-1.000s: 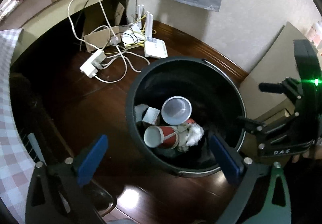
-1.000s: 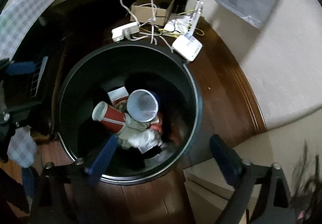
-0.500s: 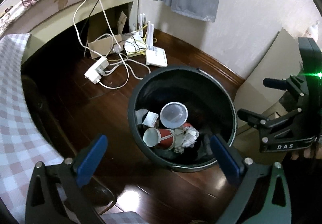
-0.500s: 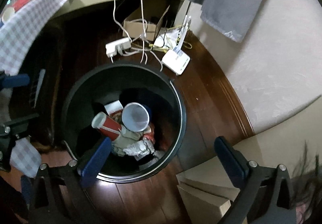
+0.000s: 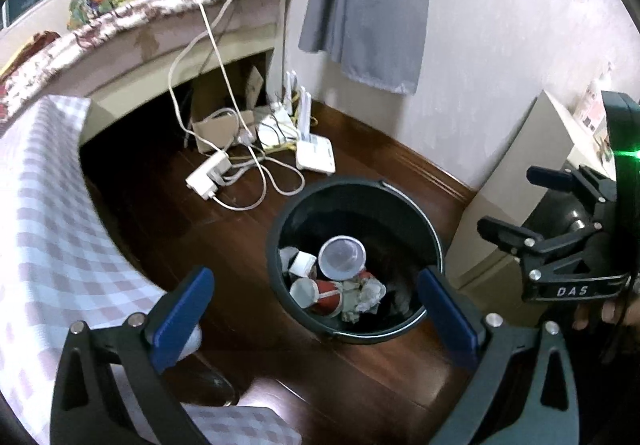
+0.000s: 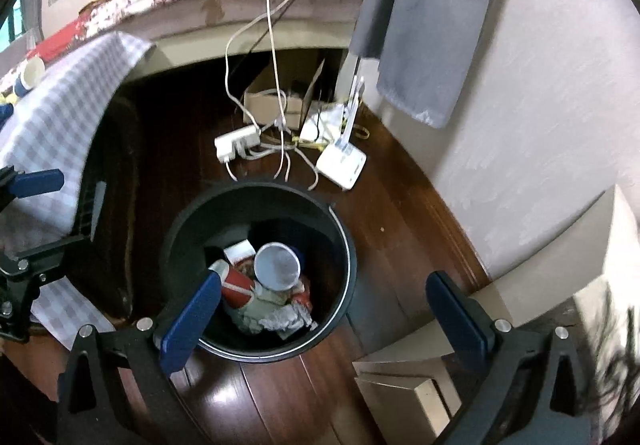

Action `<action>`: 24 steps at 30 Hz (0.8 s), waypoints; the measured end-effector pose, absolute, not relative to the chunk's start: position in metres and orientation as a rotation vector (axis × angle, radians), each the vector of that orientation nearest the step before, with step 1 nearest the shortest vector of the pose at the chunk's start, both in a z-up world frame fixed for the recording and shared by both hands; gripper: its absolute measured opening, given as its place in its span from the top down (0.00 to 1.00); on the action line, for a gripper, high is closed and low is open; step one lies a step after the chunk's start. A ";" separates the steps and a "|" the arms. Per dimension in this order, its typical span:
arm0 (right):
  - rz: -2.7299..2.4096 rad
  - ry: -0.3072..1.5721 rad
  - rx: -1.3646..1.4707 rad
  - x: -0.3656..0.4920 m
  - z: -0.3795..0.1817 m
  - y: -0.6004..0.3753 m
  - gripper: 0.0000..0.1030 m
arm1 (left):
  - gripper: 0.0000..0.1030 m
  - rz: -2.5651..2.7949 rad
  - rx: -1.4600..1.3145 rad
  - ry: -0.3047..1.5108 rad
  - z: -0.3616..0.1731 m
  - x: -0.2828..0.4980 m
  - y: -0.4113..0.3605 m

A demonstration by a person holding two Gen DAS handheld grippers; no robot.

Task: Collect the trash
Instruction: 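Move both tools back toward the table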

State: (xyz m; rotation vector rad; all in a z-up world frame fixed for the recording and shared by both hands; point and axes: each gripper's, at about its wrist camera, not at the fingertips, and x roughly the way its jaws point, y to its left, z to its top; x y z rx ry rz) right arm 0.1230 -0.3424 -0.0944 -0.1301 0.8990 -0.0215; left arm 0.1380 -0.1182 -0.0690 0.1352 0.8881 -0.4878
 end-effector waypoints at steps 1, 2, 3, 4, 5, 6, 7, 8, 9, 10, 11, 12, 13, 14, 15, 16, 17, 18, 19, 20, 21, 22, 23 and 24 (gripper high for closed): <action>-0.022 0.889 -0.133 0.121 -0.089 -0.341 0.00 | 0.01 -0.481 0.132 0.876 -0.064 0.135 -0.115; -0.020 0.880 -0.136 0.119 -0.085 -0.340 0.00 | 0.01 -0.474 0.128 0.865 -0.060 0.134 -0.114; -0.015 0.870 -0.137 0.117 -0.080 -0.337 0.00 | 0.01 -0.466 0.124 0.855 -0.056 0.133 -0.112; -0.008 0.859 -0.136 0.116 -0.074 -0.335 0.00 | 0.01 -0.458 0.121 0.841 -0.052 0.131 -0.109; -0.004 0.850 -0.137 0.114 -0.070 -0.333 0.00 | 0.01 -0.453 0.115 0.827 -0.047 0.128 -0.106; 0.001 0.837 -0.140 0.113 -0.065 -0.329 0.00 | 0.01 -0.444 0.111 0.815 -0.042 0.126 -0.103; 0.006 0.824 -0.141 0.111 -0.060 -0.326 0.00 | 0.01 -0.436 0.107 0.802 -0.037 0.123 -0.099; 0.013 0.812 -0.139 0.110 -0.055 -0.324 0.00 | 0.01 -0.430 0.101 0.792 -0.033 0.122 -0.096; 0.019 0.804 -0.137 0.109 -0.051 -0.322 0.00 | 0.01 -0.421 0.097 0.783 -0.029 0.120 -0.092; 0.026 0.794 -0.138 0.108 -0.047 -0.318 0.00 | 0.01 -0.414 0.095 0.777 -0.027 0.119 -0.090; 0.031 0.787 -0.140 0.108 -0.044 -0.315 0.00 | 0.01 -0.405 0.090 0.769 -0.023 0.117 -0.085; 0.037 0.778 -0.141 0.107 -0.040 -0.311 0.00 | 0.01 -0.395 0.086 0.765 -0.020 0.116 -0.081; 0.046 0.770 -0.140 0.106 -0.037 -0.306 0.00 | 0.01 -0.383 0.080 0.756 -0.016 0.114 -0.075; 0.052 0.767 -0.139 0.105 -0.035 -0.302 0.00 | 0.01 -0.371 0.073 0.749 -0.014 0.112 -0.070; 0.060 0.763 -0.138 0.105 -0.033 -0.297 0.00 | 0.01 -0.356 0.063 0.740 -0.010 0.110 -0.062; 0.068 0.759 -0.136 0.104 -0.031 -0.292 0.00 | 0.01 -0.344 0.052 0.733 -0.008 0.108 -0.055; 0.074 0.753 -0.135 0.103 -0.029 -0.287 0.00 | 0.01 -0.328 0.038 0.725 -0.004 0.105 -0.045; 0.085 0.747 -0.133 0.102 -0.026 -0.280 0.00 | 0.01 -0.312 0.030 0.717 -0.001 0.102 -0.036; 0.099 0.744 -0.130 0.102 -0.024 -0.274 0.00 | 0.01 -0.286 0.019 0.706 0.003 0.100 -0.023; 0.115 0.739 -0.129 0.102 -0.022 -0.266 0.00 | 0.01 -0.269 0.011 0.703 0.004 0.100 -0.015; 0.131 0.733 -0.130 0.103 -0.019 -0.257 0.00 | 0.01 -0.251 0.003 0.701 0.005 0.100 -0.006; 0.153 0.728 -0.131 0.105 -0.017 -0.248 0.00 | 0.01 -0.230 -0.006 0.699 0.005 0.099 0.005; 0.180 0.723 -0.130 0.107 -0.015 -0.237 0.00 | 0.01 -0.209 -0.013 0.698 0.005 0.098 0.016; 0.202 0.718 -0.127 0.109 -0.013 -0.229 0.00 | 0.01 -0.187 -0.020 0.699 0.004 0.097 0.028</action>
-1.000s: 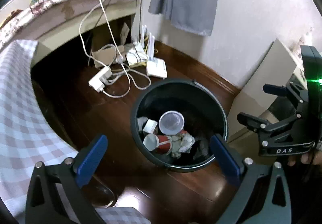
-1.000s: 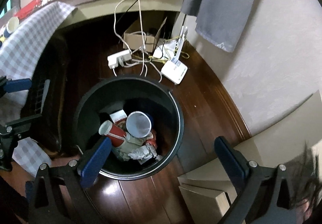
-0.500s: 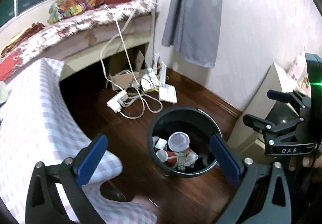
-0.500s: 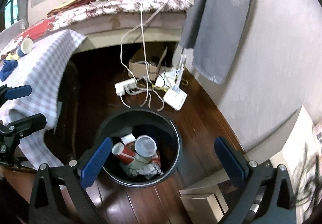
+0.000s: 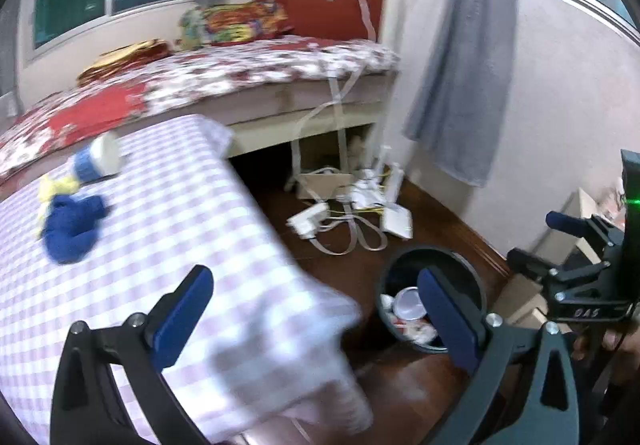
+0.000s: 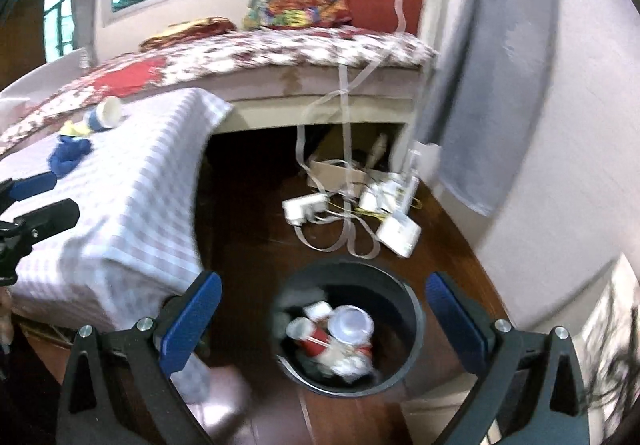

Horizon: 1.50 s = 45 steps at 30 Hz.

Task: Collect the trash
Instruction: 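Move both tools back toward the table, then grasp the blue cloth with the right tool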

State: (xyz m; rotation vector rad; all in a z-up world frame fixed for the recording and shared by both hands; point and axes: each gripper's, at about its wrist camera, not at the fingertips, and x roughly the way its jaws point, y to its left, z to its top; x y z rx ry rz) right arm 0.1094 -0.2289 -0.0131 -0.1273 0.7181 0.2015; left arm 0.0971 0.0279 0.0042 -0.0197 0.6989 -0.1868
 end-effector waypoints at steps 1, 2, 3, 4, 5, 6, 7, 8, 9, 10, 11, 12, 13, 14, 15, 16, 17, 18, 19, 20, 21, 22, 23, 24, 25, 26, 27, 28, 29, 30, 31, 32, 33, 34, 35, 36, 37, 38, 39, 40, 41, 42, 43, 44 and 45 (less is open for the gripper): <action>0.224 0.717 -0.120 0.114 -0.012 -0.218 0.00 | 0.01 -0.169 -0.026 0.698 0.004 0.096 0.038; 0.244 0.724 -0.115 0.117 -0.012 -0.209 0.00 | 0.01 -0.138 -0.038 0.694 0.004 0.093 0.054; 0.275 0.733 -0.110 0.122 -0.012 -0.197 0.00 | 0.01 -0.114 -0.047 0.692 0.004 0.091 0.066; 0.305 0.735 -0.108 0.126 -0.011 -0.184 0.00 | 0.01 -0.092 -0.053 0.693 0.004 0.089 0.078; 0.323 0.735 -0.115 0.129 -0.010 -0.172 0.00 | 0.01 -0.061 -0.060 0.692 0.004 0.086 0.093; 0.347 0.737 -0.132 0.132 -0.009 -0.155 0.00 | 0.01 -0.030 -0.067 0.689 0.003 0.083 0.108; 0.373 0.738 -0.151 0.134 -0.007 -0.137 0.00 | 0.01 0.001 -0.072 0.691 0.003 0.082 0.123; 0.392 0.737 -0.163 0.137 -0.006 -0.123 0.00 | 0.01 0.029 -0.077 0.690 0.003 0.079 0.134; 0.418 0.738 -0.174 0.139 -0.004 -0.105 0.00 | 0.01 0.058 -0.084 0.690 0.002 0.077 0.149; 0.441 0.744 -0.181 0.142 -0.003 -0.091 0.00 | 0.01 0.089 -0.088 0.692 0.002 0.075 0.163; 0.470 0.749 -0.187 0.144 -0.002 -0.073 0.00 | 0.01 0.114 -0.090 0.691 0.002 0.074 0.175; 0.497 0.749 -0.194 0.146 -0.001 -0.055 0.00 | 0.01 0.140 -0.096 0.691 0.002 0.072 0.187; 0.518 0.747 -0.204 0.148 0.000 -0.037 0.00 | 0.01 0.158 -0.103 0.692 0.003 0.070 0.199; 0.541 0.747 -0.213 0.149 0.000 -0.018 0.00 | 0.01 0.179 -0.115 0.687 0.004 0.067 0.211; 0.563 0.746 -0.217 0.150 0.001 -0.004 0.00 | 0.01 0.199 -0.130 0.681 0.005 0.065 0.224; 0.584 0.743 -0.223 0.151 0.001 0.013 0.00 | 0.01 0.219 -0.143 0.673 0.005 0.063 0.235; 0.597 0.740 -0.229 0.152 0.001 0.026 0.00 | 0.01 0.236 -0.153 0.667 0.005 0.061 0.244; 0.617 0.733 -0.234 0.152 0.002 0.042 0.00 | 0.01 0.254 -0.166 0.665 0.005 0.059 0.255; 0.635 0.728 -0.239 0.153 0.002 0.054 0.00 | 0.01 0.267 -0.177 0.661 0.004 0.058 0.264; 0.652 0.725 -0.250 0.155 0.001 0.071 0.00 | 0.01 0.275 -0.184 0.657 0.004 0.055 0.270; 0.662 0.725 -0.257 0.157 0.001 0.081 0.00 | 0.01 0.292 -0.191 0.656 0.002 0.055 0.281; 0.681 0.725 -0.260 0.160 0.000 0.094 0.00 | 0.01 0.304 -0.199 0.659 0.000 0.055 0.291; 0.694 0.725 -0.261 0.162 -0.001 0.104 0.00 | 0.01 0.308 -0.205 0.658 -0.001 0.055 0.299; 0.703 0.724 -0.265 0.166 -0.002 0.116 0.00 | 0.01 0.316 -0.211 0.657 -0.003 0.055 0.308; 0.711 0.726 -0.271 0.170 -0.004 0.128 0.00 | 0.01 0.331 -0.219 0.664 -0.006 0.057 0.317; 0.720 0.729 -0.273 0.173 -0.006 0.137 0.00 | 0.01 0.336 -0.224 0.666 -0.008 0.059 0.323; 0.729 0.733 -0.275 0.178 -0.008 0.148 0.00 | 0.01 0.338 -0.228 0.668 -0.010 0.061 0.329; 0.735 0.739 -0.280 0.184 -0.012 0.159 0.00 | 0.01 0.339 -0.225 0.671 -0.011 0.065 0.333; 0.738 0.744 -0.285 0.188 -0.014 0.166 0.00 | 0.01 0.341 -0.220 0.672 -0.013 0.070 0.338; 0.743 0.751 -0.289 0.194 -0.018 0.176 0.00 | 0.01 0.341 -0.221 0.676 -0.015 0.075 0.342; 0.747 0.756 -0.291 0.199 -0.022 0.185 0.00 | 0.01 0.339 -0.226 0.682 -0.016 0.079 0.346; 0.748 0.763 -0.294 0.203 -0.025 0.193 0.00 | 0.01 0.338 -0.232 0.684 -0.018 0.082 0.349; 0.752 0.773 -0.298 0.208 -0.029 0.201 0.00 | 0.01 0.337 -0.235 0.685 -0.020 0.085 0.351; 0.756 0.784 -0.301 0.212 -0.033 0.207 0.00 | 0.01 0.336 -0.242 0.687 -0.022 0.087 0.352; 0.760 0.792 -0.304 0.215 -0.036 0.213 0.03 | 0.01 0.334 -0.252 0.685 -0.023 0.088 0.354; 0.762 0.803 -0.309 0.219 -0.039 0.218 0.05 | 0.01 0.331 -0.263 0.685 -0.025 0.090 0.355; 0.766 0.816 -0.314 0.223 -0.044 0.223 0.11 | 0.01 0.329 -0.272 0.687 -0.026 0.092 0.356; 0.770 0.827 -0.316 0.225 -0.047 0.226 0.18 | 0.01 0.328 -0.276 0.689 -0.028 0.094 0.357; 0.775 0.838 -0.320 0.228 -0.051 0.229 0.21 | 0.01 0.329 -0.279 0.692 -0.029 0.095 0.358; 0.777 0.847 -0.325 0.230 -0.054 0.231 0.27 | 0.01 0.330 -0.283 0.694 -0.030 0.096 0.359; 0.782 0.856 -0.324 0.231 -0.057 0.231 0.41 | 0.01 0.330 -0.287 0.696 -0.031 0.097 0.359; 0.790 0.854 -0.312 0.231 -0.058 0.229 0.53 | 0.01 0.331 -0.290 0.700 -0.033 0.098 0.360; 0.798 0.849 -0.297 0.230 -0.056 0.225 0.61 | 0.01 0.331 -0.290 0.703 -0.034 0.099 0.360; 0.805 0.843 -0.292 0.227 -0.055 0.221 0.62 | 0.01 0.331 -0.289 0.706 -0.034 0.100 0.359; 0.808 0.834 -0.292 0.224 -0.053 0.217 0.63 | 0.01 0.329 -0.288 0.710 -0.035 0.101 0.358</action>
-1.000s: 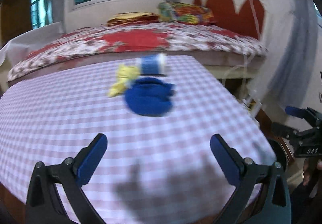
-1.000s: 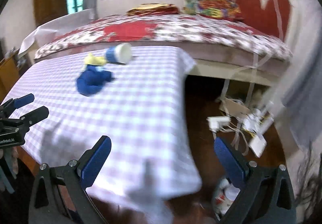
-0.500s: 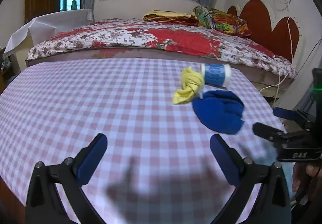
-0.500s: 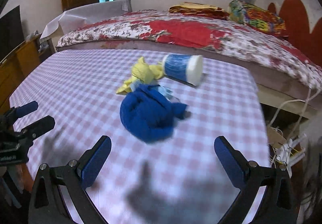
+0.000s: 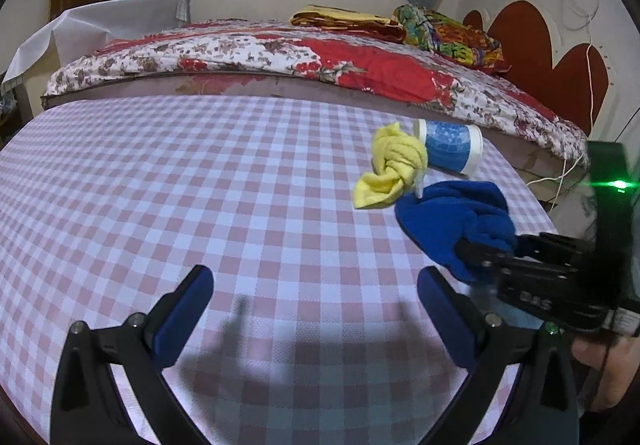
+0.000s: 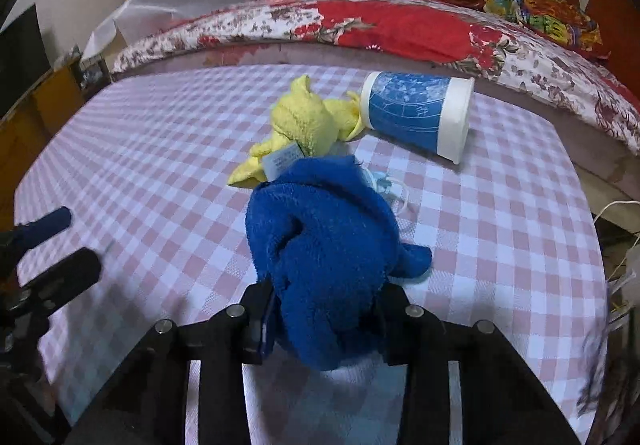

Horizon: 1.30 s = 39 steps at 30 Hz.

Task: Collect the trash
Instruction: 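Grasp the blue cloth with the right tool, then pass the blue cloth from the right tool to the left tool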

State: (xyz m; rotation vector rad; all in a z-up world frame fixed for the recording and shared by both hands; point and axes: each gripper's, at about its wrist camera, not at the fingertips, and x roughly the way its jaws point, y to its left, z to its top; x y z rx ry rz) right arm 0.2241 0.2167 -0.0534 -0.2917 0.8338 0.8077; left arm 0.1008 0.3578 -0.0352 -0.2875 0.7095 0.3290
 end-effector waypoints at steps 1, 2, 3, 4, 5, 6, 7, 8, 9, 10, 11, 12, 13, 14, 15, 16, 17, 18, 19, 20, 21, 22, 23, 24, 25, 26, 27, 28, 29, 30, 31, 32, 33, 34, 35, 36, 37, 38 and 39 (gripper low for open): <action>0.810 0.826 -0.291 0.222 -0.052 0.213 0.63 | 0.01 0.326 -0.284 0.711 -0.035 0.102 0.356; 0.812 0.820 -0.291 0.219 -0.051 0.208 0.63 | 0.01 0.324 -0.280 0.712 -0.036 0.104 0.354; 0.812 0.816 -0.289 0.217 -0.050 0.202 0.63 | 0.01 0.321 -0.277 0.715 -0.036 0.105 0.351; 0.811 0.813 -0.285 0.215 -0.049 0.196 0.63 | 0.01 0.312 -0.271 0.717 -0.035 0.107 0.346; 0.815 0.811 -0.280 0.214 -0.048 0.191 0.63 | 0.01 0.304 -0.266 0.717 -0.035 0.109 0.343; 0.815 0.807 -0.275 0.214 -0.047 0.185 0.63 | 0.01 0.298 -0.259 0.716 -0.034 0.110 0.338; 0.812 0.808 -0.273 0.213 -0.046 0.178 0.63 | 0.01 0.292 -0.251 0.714 -0.033 0.111 0.334; 0.825 0.820 -0.268 0.212 -0.046 0.174 0.63 | 0.01 0.285 -0.245 0.714 -0.032 0.113 0.328; 0.838 0.826 -0.264 0.211 -0.047 0.170 0.63 | 0.01 0.281 -0.242 0.714 -0.032 0.114 0.325; 0.842 0.813 -0.264 0.209 -0.046 0.165 0.63 | 0.01 0.279 -0.240 0.715 -0.031 0.115 0.322; 0.843 0.801 -0.268 0.207 -0.045 0.161 0.62 | 0.01 0.277 -0.238 0.716 -0.031 0.116 0.319; 0.842 0.794 -0.269 0.206 -0.044 0.157 0.62 | 0.01 0.276 -0.235 0.715 -0.030 0.116 0.316; 0.841 0.795 -0.265 0.206 -0.044 0.154 0.61 | 0.01 0.276 -0.232 0.715 -0.029 0.116 0.315; 0.841 0.795 -0.263 0.206 -0.045 0.150 0.61 | 0.01 0.276 -0.230 0.716 -0.029 0.116 0.313; 0.847 0.796 -0.259 0.206 -0.045 0.146 0.61 | 0.01 0.276 -0.228 0.718 -0.029 0.116 0.312; 0.857 0.798 -0.253 0.206 -0.045 0.143 0.61 | 0.01 0.275 -0.227 0.718 -0.029 0.116 0.311; 0.863 0.795 -0.251 0.205 -0.045 0.140 0.61 | 0.01 0.277 -0.225 0.719 -0.030 0.116 0.310; 0.868 0.791 -0.251 0.203 -0.045 0.137 0.60 | 0.01 0.278 -0.226 0.724 -0.031 0.116 0.309; 0.875 0.797 -0.249 0.202 -0.045 0.134 0.60 | 0.01 0.277 -0.227 0.726 -0.031 0.116 0.309; 0.883 0.802 -0.247 0.202 -0.046 0.133 0.61 | 0.01 0.277 -0.226 0.728 -0.032 0.117 0.307; 0.890 0.795 -0.250 0.200 -0.046 0.131 0.62 | 0.01 0.277 -0.222 0.729 -0.032 0.117 0.305; 0.896 0.785 -0.266 0.196 -0.045 0.130 0.62 | 0.01 0.274 -0.218 0.728 -0.032 0.117 0.304; 0.906 0.770 -0.288 0.192 -0.044 0.131 0.62 | 0.01 0.272 -0.217 0.727 -0.031 0.117 0.303; 0.912 0.759 -0.302 0.189 -0.043 0.132 0.61 | 0.01 0.270 -0.217 0.726 -0.031 0.117 0.302; 0.919 0.751 -0.318 0.187 -0.043 0.135 0.52 | 0.01 0.270 -0.217 0.726 -0.031 0.118 0.301; 0.902 0.736 -0.347 0.184 -0.043 0.138 0.25 | 0.01 0.270 -0.218 0.725 -0.031 0.118 0.301; 0.903 0.711 -0.352 0.181 -0.041 0.137 0.17 | 0.01 0.270 -0.219 0.725 -0.031 0.117 0.301; 0.926 0.714 -0.340 0.180 -0.038 0.136 0.20 | 0.01 0.269 -0.220 0.726 -0.031 0.117 0.301; 0.937 0.732 -0.316 0.182 -0.037 0.134 0.33 | 0.01 0.271 -0.217 0.724 -0.030 0.117 0.301; 0.938 0.745 -0.305 0.183 -0.036 0.133 0.43 | 0.01 0.273 -0.215 0.720 -0.030 0.116 0.301; 0.940 0.757 -0.305 0.183 -0.037 0.132 0.52 | 0.01 0.276 -0.214 0.718 -0.029 0.115 0.302; 0.944 0.767 -0.310 0.182 -0.039 0.131 0.52 | 0.01 0.280 -0.216 0.717 -0.029 0.113 0.302; 0.944 0.777 -0.311 0.181 -0.041 0.130 0.52 | 0.01 0.283 -0.218 0.715 -0.029 0.111 0.303; 0.952 0.794 -0.304 0.180 -0.044 0.128 0.52 | 0.01 0.286 -0.220 0.713 -0.028 0.108 0.305; 0.966 0.811 -0.291 0.179 -0.047 0.127 0.58 | 0.01 0.287 -0.219 0.713 -0.028 0.106 0.306; 0.992 0.822 -0.268 0.178 -0.048 0.128 0.67 | 0.01 0.291 -0.217 0.712 -0.027 0.103 0.308; 1.024 0.827 -0.237 0.176 -0.048 0.129 0.72 | 0.01 0.296 -0.216 0.709 -0.026 0.099 0.309; 1.040 0.820 -0.216 0.172 -0.046 0.131 0.73 | 0.01 0.300 -0.217 0.708 -0.025 0.096 0.311; 1.056 0.792 -0.196 0.168 -0.041 0.135 0.73 | 0.01 0.311 -0.217 0.704 -0.024 0.092 0.314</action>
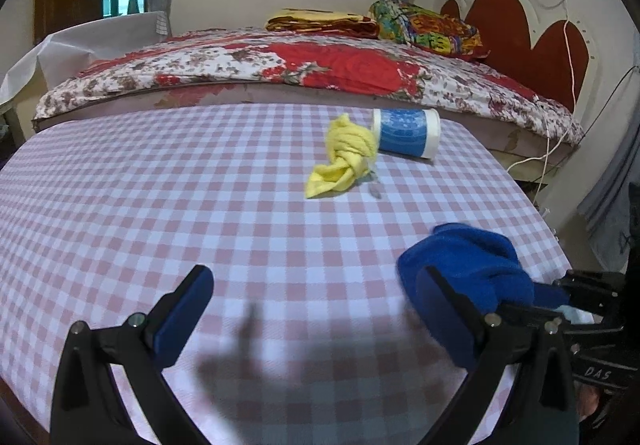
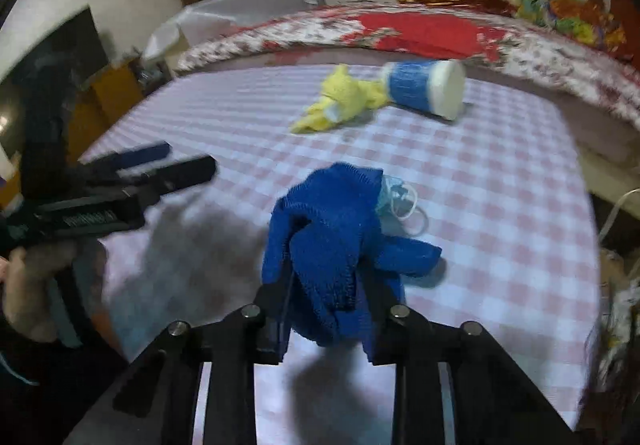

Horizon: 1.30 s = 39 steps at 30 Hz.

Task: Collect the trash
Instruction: 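Pass the blue cloth from the right tool to the left tool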

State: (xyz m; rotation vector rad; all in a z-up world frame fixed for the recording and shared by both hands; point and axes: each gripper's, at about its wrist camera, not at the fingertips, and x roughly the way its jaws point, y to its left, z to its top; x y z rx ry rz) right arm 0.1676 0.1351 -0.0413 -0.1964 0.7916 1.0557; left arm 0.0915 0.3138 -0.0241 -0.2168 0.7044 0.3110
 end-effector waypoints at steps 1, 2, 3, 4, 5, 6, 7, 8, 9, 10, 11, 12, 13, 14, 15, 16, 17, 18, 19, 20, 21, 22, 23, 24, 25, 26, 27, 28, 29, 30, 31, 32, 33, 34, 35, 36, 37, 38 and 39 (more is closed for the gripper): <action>1.077 0.775 -0.180 0.163 -0.038 0.140 0.73 | 0.01 0.320 -0.217 0.702 -0.023 0.088 0.316; 1.096 0.764 -0.164 0.160 -0.035 0.147 0.73 | 0.01 0.329 -0.218 0.700 -0.023 0.084 0.319; 1.113 0.759 -0.156 0.157 -0.033 0.157 0.73 | 0.01 0.339 -0.218 0.703 -0.023 0.080 0.323; 1.120 0.751 -0.155 0.156 -0.032 0.166 0.67 | 0.01 0.348 -0.220 0.711 -0.025 0.077 0.326; 1.107 0.754 -0.170 0.155 -0.031 0.174 0.58 | 0.01 0.352 -0.228 0.721 -0.027 0.074 0.330; 1.086 0.747 -0.175 0.155 -0.030 0.177 0.56 | 0.01 0.352 -0.239 0.726 -0.028 0.072 0.332; 1.069 0.736 -0.155 0.158 -0.026 0.175 0.56 | 0.01 0.349 -0.243 0.726 -0.029 0.069 0.333; 1.060 0.731 -0.123 0.161 -0.023 0.172 0.56 | 0.01 0.348 -0.237 0.727 -0.030 0.067 0.332; 1.039 0.731 -0.096 0.165 -0.021 0.166 0.55 | 0.01 0.346 -0.232 0.729 -0.030 0.068 0.331; 1.015 0.728 -0.086 0.169 -0.019 0.162 0.50 | 0.01 0.338 -0.237 0.727 -0.031 0.069 0.329; 0.989 0.723 -0.087 0.173 -0.019 0.158 0.47 | 0.02 0.320 -0.244 0.726 -0.031 0.071 0.325; 0.936 0.725 -0.108 0.178 -0.020 0.156 0.47 | 0.05 0.301 -0.244 0.730 -0.032 0.074 0.321; 0.871 0.740 -0.145 0.184 -0.023 0.155 0.47 | 0.06 0.272 -0.237 0.740 -0.035 0.080 0.312; 0.833 0.751 -0.149 0.190 -0.025 0.151 0.47 | 0.08 0.251 -0.233 0.746 -0.036 0.083 0.306; 0.832 0.759 -0.130 0.195 -0.026 0.148 0.47 | 0.08 0.228 -0.226 0.750 -0.037 0.086 0.299; 0.825 0.775 -0.111 0.200 -0.028 0.144 0.47 | 0.08 0.204 -0.214 0.753 -0.038 0.090 0.291; 0.807 0.782 -0.116 0.204 -0.030 0.142 0.47 | 0.08 0.179 -0.201 0.760 -0.040 0.095 0.282; 0.803 0.781 -0.120 0.205 -0.031 0.141 0.47 | 0.08 0.155 -0.196 0.766 -0.042 0.100 0.276; 0.803 0.779 -0.120 0.207 -0.031 0.138 0.47 | 0.08 0.140 -0.191 0.769 -0.043 0.104 0.271; 0.799 0.778 -0.123 0.208 -0.032 0.137 0.47 | 0.13 0.140 -0.180 0.773 -0.044 0.107 0.269; 0.791 0.777 -0.130 0.210 -0.033 0.137 0.47 | 0.25 0.133 -0.179 0.783 -0.046 0.112 0.269; 0.789 0.779 -0.133 0.211 -0.034 0.136 0.47 | 0.32 0.112 -0.203 0.794 -0.049 0.117 0.272; 0.790 0.782 -0.130 0.212 -0.034 0.135 0.47 | 0.51 0.085 -0.244 0.792 -0.051 0.119 0.278; 0.788 0.784 -0.127 0.215 -0.034 0.137 0.47 | 0.64 0.073 -0.271 0.781 -0.050 0.119 0.282; 0.788 0.784 -0.126 0.216 -0.034 0.137 0.47 | 0.69 0.073 -0.274 0.763 -0.045 0.115 0.285; 0.792 0.783 -0.126 0.217 -0.033 0.137 0.47 | 0.72 0.075 -0.264 0.744 -0.039 0.111 0.285; 0.796 0.779 -0.128 0.217 -0.032 0.138 0.47 | 0.72 0.073 -0.257 0.718 -0.032 0.105 0.287; 0.801 0.774 -0.134 0.218 -0.032 0.139 0.47 | 0.72 0.076 -0.252 0.698 -0.027 0.101 0.289; 0.805 0.771 -0.142 0.217 -0.032 0.142 0.47 | 0.72 0.084 -0.246 0.687 -0.023 0.099 0.294; 0.809 0.770 -0.147 0.217 -0.033 0.144 0.47 | 0.72 0.095 -0.249 0.683 -0.022 0.097 0.300; 0.813 0.772 -0.149 0.217 -0.034 0.147 0.47 | 0.72 0.106 -0.265 0.680 -0.020 0.096 0.308; 0.818 0.774 -0.150 0.218 -0.035 0.150 0.47 | 0.72 0.106 -0.293 0.675 -0.019 0.095 0.318; 0.823 0.777 -0.152 0.217 -0.036 0.153 0.47 | 0.72 0.115 -0.314 0.666 -0.018 0.092 0.328; 0.830 0.777 -0.155 0.217 -0.037 0.156 0.47 | 0.72 0.120 -0.327 0.665 -0.018 0.091 0.335; 0.836 0.777 -0.158 0.216 -0.037 0.159 0.47 | 0.72 0.122 -0.347 0.660 -0.017 0.089 0.344; 0.840 0.776 -0.164 0.216 -0.037 0.162 0.47 | 0.72 0.127 -0.366 0.641 -0.014 0.087 0.353; 0.843 0.773 -0.170 0.215 -0.038 0.165 0.47 | 0.72 0.141 -0.367 0.625 -0.011 0.085 0.360; 0.844 0.773 -0.173 0.215 -0.039 0.168 0.47 | 0.72 0.148 -0.360 0.612 -0.007 0.086 0.363; 0.845 0.776 -0.174 0.216 -0.040 0.170 0.47 | 0.72 0.152 -0.339 0.575 -0.001 0.084 0.365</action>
